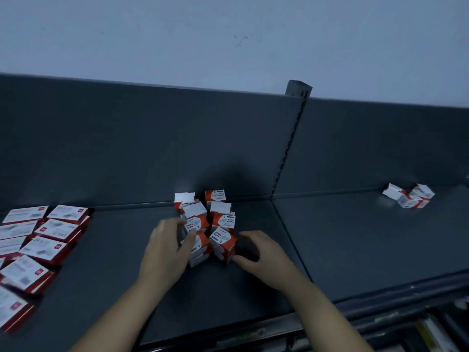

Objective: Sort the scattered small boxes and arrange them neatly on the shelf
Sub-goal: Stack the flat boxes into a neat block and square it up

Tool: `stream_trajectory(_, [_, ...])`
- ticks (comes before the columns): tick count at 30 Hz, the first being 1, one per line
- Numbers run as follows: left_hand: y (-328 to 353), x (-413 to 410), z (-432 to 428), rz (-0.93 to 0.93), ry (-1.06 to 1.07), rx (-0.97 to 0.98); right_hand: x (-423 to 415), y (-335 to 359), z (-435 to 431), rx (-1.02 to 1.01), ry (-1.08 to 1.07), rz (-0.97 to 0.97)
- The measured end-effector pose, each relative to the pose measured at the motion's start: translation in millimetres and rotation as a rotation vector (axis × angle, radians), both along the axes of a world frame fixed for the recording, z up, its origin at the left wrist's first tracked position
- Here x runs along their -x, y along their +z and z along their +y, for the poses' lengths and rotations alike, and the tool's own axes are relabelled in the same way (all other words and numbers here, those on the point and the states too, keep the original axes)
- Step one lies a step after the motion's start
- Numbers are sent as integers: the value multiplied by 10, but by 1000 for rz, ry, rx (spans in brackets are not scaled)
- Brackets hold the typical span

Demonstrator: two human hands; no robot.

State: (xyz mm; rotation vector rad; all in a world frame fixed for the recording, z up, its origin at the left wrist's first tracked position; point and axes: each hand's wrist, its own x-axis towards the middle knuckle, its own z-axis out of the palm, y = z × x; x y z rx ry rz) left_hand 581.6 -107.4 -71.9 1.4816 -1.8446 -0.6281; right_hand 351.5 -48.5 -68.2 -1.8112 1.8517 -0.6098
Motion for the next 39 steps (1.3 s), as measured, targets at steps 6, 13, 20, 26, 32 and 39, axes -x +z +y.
stream_trajectory(6, [209, 376, 36, -310, -191, 96, 490, 110, 84, -23, 72, 333])
stream_trajectory(13, [153, 1205, 411, -597, -302, 78, 1177, 165, 388, -42, 90, 454])
stream_trajectory(20, [203, 2283, 883, -557, -340, 32, 2045, 221, 948, -48, 39, 447])
stream_trajectory(26, [176, 3209, 1322, -551, -425, 8, 2908, 264, 1427, -94, -3, 456])
stream_trajectory(32, [178, 3930, 1526, -556, -532, 9, 3643, 313, 1764, -124, -74, 433])
stream_trajectory(39, [181, 4618, 1480, -577, -616, 19, 4250, 271, 1937, -152, -168, 394])
